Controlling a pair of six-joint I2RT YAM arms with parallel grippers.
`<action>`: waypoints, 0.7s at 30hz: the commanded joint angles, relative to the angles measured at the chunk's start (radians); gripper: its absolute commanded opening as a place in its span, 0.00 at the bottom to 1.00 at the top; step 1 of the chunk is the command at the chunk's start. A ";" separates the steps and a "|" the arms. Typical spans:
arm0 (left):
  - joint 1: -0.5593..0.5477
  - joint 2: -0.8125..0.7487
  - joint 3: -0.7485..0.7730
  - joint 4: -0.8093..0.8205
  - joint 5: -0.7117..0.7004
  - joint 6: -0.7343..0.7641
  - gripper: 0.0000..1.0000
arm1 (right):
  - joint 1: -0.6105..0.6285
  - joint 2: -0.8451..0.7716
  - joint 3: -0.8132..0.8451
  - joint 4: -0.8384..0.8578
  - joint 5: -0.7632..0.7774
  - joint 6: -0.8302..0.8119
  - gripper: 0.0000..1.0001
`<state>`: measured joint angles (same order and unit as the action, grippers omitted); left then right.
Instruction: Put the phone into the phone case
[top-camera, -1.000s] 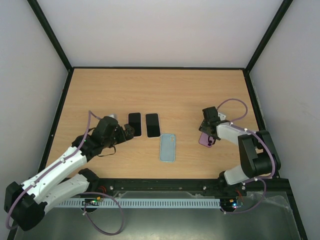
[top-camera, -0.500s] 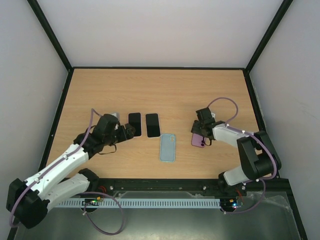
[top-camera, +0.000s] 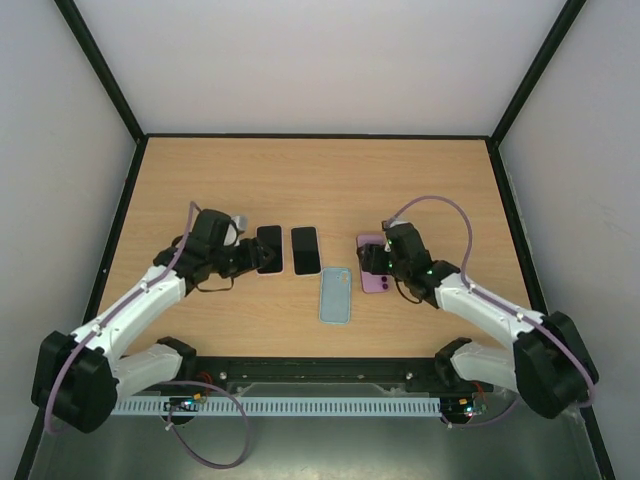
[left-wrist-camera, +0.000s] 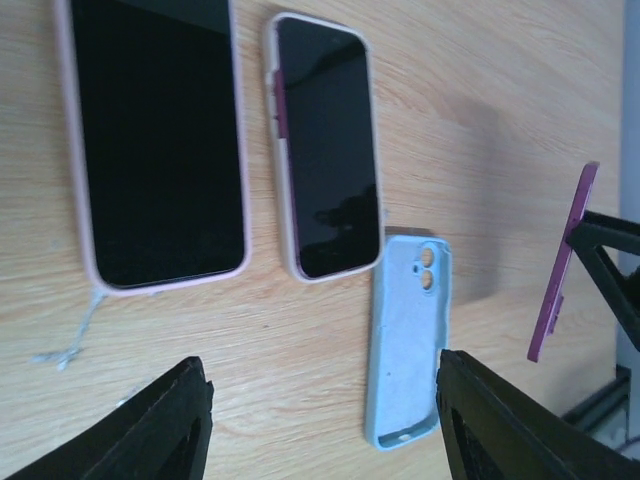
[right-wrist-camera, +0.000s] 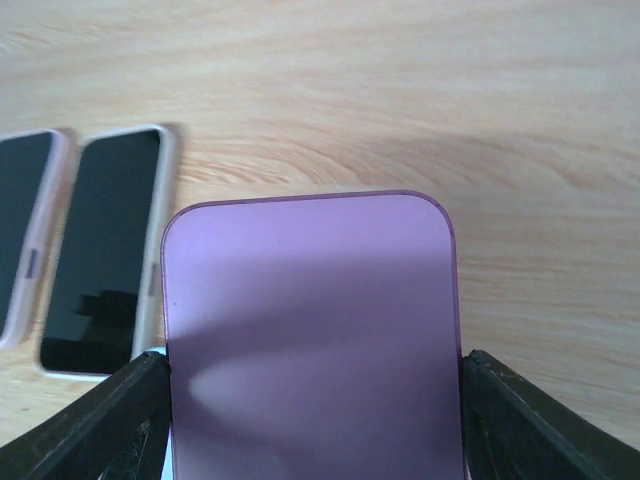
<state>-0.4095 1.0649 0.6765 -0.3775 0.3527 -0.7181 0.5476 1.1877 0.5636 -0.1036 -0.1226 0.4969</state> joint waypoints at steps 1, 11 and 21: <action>0.002 0.047 0.045 0.072 0.154 0.009 0.61 | 0.063 -0.095 -0.029 0.132 -0.023 -0.062 0.51; -0.077 0.121 0.129 0.128 0.250 0.010 0.61 | 0.307 -0.206 -0.015 0.206 0.036 -0.158 0.48; -0.117 0.153 0.123 0.221 0.355 -0.022 0.61 | 0.438 -0.186 0.025 0.221 0.103 -0.198 0.47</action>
<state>-0.5026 1.1992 0.7929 -0.2005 0.6483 -0.7330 0.9573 1.0054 0.5404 0.0383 -0.0715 0.3267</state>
